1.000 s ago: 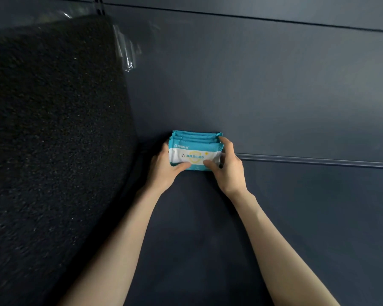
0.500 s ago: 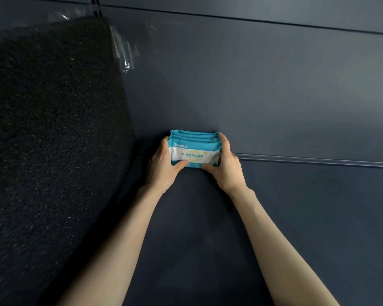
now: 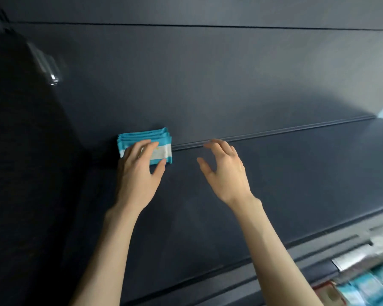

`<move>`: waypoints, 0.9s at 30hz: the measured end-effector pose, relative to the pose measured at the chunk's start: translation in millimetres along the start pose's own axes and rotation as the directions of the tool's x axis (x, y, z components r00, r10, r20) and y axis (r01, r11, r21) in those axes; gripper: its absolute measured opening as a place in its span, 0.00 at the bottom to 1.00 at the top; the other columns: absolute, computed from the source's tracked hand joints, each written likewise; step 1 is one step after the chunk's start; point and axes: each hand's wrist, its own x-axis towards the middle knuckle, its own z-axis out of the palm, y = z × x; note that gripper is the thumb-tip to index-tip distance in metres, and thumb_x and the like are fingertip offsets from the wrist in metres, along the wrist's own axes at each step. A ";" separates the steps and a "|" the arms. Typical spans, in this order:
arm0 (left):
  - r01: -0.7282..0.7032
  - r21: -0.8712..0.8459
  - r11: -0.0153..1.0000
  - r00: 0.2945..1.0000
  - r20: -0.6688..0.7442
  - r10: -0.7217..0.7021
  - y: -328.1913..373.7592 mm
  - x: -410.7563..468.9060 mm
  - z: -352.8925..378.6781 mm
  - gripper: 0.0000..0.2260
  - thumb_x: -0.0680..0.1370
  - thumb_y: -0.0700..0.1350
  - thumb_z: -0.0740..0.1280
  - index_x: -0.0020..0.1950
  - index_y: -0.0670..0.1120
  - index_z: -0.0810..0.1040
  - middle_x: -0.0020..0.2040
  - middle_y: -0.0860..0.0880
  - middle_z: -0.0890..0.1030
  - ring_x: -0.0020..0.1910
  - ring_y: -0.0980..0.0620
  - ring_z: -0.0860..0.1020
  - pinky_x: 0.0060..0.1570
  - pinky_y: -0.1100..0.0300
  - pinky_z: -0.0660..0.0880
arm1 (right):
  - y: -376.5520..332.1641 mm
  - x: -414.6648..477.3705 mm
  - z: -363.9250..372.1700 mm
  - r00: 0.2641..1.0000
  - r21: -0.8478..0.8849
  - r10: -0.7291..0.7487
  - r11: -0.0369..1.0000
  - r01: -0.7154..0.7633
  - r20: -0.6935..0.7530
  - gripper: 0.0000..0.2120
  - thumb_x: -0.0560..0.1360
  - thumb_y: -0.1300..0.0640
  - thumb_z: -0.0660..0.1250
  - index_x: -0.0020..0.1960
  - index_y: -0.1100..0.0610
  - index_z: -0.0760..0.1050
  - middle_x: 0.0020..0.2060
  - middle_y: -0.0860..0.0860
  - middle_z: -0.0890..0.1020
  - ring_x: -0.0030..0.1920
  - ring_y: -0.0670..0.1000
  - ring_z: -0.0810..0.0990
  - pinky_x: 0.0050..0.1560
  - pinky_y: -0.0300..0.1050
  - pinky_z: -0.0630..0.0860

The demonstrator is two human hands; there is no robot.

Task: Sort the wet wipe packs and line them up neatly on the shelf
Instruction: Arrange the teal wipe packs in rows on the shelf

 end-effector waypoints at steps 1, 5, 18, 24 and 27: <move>-0.032 -0.032 0.999 0.999 0.011 0.032 14.5 -6.7 2.2 0.16 0.73 0.46 0.65 0.58 0.39 0.78 0.56 0.43 0.79 0.56 0.41 0.76 0.57 0.51 0.71 | 6.4 -15.3 -11.8 0.999 -0.004 0.016 1.000 -0.016 -0.033 0.16 0.79 0.53 0.63 0.65 0.58 0.72 0.65 0.50 0.73 0.61 0.54 0.70 0.56 0.44 0.68; -0.120 -0.178 0.977 0.981 0.129 0.144 73.7 -45.5 11.4 0.14 0.75 0.48 0.66 0.57 0.43 0.78 0.53 0.49 0.79 0.53 0.47 0.77 0.55 0.59 0.70 | 38.3 -81.2 -47.5 0.983 -0.014 0.094 0.995 -0.097 -0.155 0.13 0.78 0.54 0.65 0.60 0.57 0.76 0.61 0.50 0.77 0.58 0.53 0.74 0.51 0.41 0.69; -0.136 -0.432 0.892 0.716 0.579 0.390 277.4 -297.3 114.0 0.15 0.75 0.52 0.63 0.55 0.46 0.80 0.50 0.52 0.81 0.47 0.53 0.78 0.47 0.58 0.74 | 191.1 -406.7 -170.2 0.888 -0.163 0.426 0.877 -0.452 -0.172 0.08 0.72 0.57 0.69 0.51 0.56 0.79 0.50 0.51 0.81 0.48 0.55 0.80 0.47 0.46 0.78; -0.083 -0.406 0.910 0.432 0.808 0.400 344.0 -380.5 150.8 0.15 0.78 0.50 0.65 0.65 0.50 0.74 0.61 0.53 0.75 0.61 0.53 0.73 0.61 0.56 0.70 | 230.5 -521.5 -203.6 0.734 -0.187 0.670 0.711 -0.677 -0.110 0.11 0.71 0.59 0.73 0.53 0.58 0.79 0.50 0.53 0.82 0.49 0.58 0.81 0.47 0.49 0.79; -0.114 -0.429 0.896 0.332 0.834 0.441 373.9 -387.3 170.1 0.16 0.79 0.49 0.64 0.66 0.50 0.72 0.62 0.53 0.75 0.61 0.53 0.72 0.64 0.54 0.68 | 248.5 -542.4 -215.0 0.652 -0.135 0.745 0.638 -0.759 -0.141 0.11 0.72 0.60 0.72 0.53 0.58 0.79 0.52 0.53 0.82 0.51 0.58 0.80 0.50 0.48 0.76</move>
